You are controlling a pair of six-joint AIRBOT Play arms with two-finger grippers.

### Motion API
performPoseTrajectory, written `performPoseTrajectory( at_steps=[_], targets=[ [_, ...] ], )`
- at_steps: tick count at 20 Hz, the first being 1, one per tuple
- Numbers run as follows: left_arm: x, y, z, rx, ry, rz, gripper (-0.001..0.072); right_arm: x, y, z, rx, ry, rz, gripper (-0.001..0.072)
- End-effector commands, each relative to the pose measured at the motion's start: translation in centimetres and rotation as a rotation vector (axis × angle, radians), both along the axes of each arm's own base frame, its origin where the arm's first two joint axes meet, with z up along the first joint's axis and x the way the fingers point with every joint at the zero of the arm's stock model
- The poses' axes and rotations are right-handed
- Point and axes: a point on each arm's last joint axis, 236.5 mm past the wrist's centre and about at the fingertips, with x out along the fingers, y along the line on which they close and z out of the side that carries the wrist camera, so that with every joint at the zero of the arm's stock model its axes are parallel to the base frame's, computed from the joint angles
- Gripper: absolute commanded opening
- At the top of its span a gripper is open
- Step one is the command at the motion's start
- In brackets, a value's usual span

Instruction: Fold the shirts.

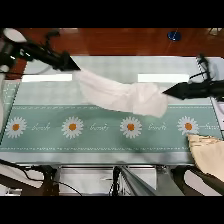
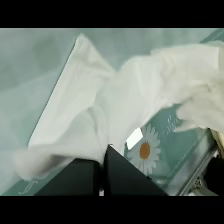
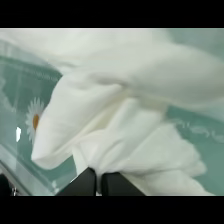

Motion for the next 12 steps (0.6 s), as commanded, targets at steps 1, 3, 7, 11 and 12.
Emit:
performPoseTrajectory(
  at_steps=[1, 3, 7, 11, 12],
  targets=[
    [-1.9, 2.7, 14.0, 0.028, -0.355, 0.067, 0.0026, -0.5, -2.1, 12.5, -0.084, -0.32, -0.115, 0.0016],
    [-4.9, 3.0, 20.4, 0.04, -0.52, 0.096, 0.0026, -1.8, -2.0, 18.4, -0.132, -0.471, -0.143, 0.0016],
    [-12.2, 2.5, 29.7, 0.047, -0.796, 0.147, 0.0026, -4.3, -1.4, 26.7, -0.172, -0.653, -0.205, 0.0016],
    [-18.5, 3.5, 33.9, 0.143, -0.958, 0.214, 0.0026, -6.5, -1.4, 31.1, -0.194, -0.718, -0.272, 0.0017],
    [-20.1, 3.9, 34.4, 0.174, -0.986, 0.233, 0.0026, -7.2, -1.1, 31.8, -0.188, -0.721, -0.271, 0.0016]
  ],
)
